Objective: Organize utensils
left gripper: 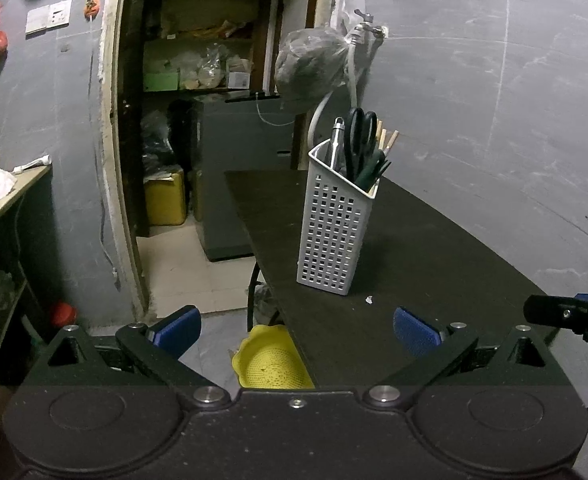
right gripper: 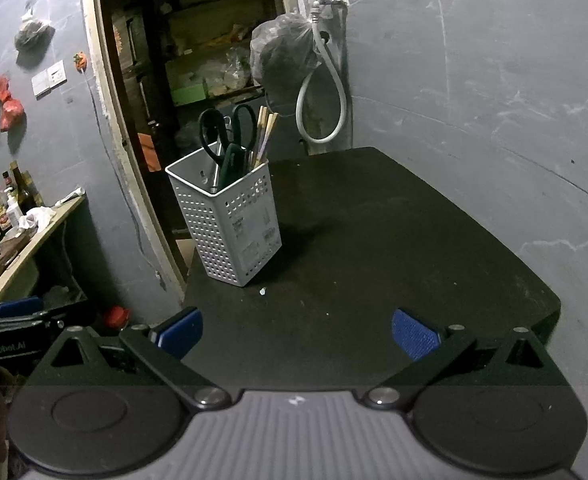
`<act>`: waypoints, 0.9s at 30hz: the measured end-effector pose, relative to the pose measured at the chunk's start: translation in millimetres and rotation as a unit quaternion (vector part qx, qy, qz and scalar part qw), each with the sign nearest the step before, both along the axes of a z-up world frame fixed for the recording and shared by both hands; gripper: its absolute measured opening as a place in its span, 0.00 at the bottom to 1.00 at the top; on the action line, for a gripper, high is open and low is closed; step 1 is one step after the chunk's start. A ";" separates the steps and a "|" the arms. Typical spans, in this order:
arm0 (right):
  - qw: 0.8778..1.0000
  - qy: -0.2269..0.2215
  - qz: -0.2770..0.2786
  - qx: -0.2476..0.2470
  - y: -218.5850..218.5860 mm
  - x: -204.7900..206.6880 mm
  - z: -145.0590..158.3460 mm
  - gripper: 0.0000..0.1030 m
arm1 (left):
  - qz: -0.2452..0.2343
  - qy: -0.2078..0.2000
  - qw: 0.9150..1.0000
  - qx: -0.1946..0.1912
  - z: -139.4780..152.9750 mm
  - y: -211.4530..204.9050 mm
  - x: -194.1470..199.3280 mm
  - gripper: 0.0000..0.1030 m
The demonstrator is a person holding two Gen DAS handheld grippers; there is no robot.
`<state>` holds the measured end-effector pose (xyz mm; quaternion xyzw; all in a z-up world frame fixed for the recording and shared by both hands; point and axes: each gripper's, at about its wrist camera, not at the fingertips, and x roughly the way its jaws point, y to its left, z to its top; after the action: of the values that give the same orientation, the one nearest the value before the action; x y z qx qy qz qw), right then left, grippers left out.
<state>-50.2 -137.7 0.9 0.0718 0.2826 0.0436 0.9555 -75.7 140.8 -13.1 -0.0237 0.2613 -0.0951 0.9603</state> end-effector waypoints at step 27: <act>1.000 -0.001 -0.003 0.000 -2.3 -4.4 0.2 1.00 | -0.006 0.000 1.000 0.002 0.6 -1.0 -2.1 0.99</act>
<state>-54.7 -140.0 1.1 0.0728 0.2811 0.0405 0.9561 -77.8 139.8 -12.5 -0.0207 0.2611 -0.1001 0.9599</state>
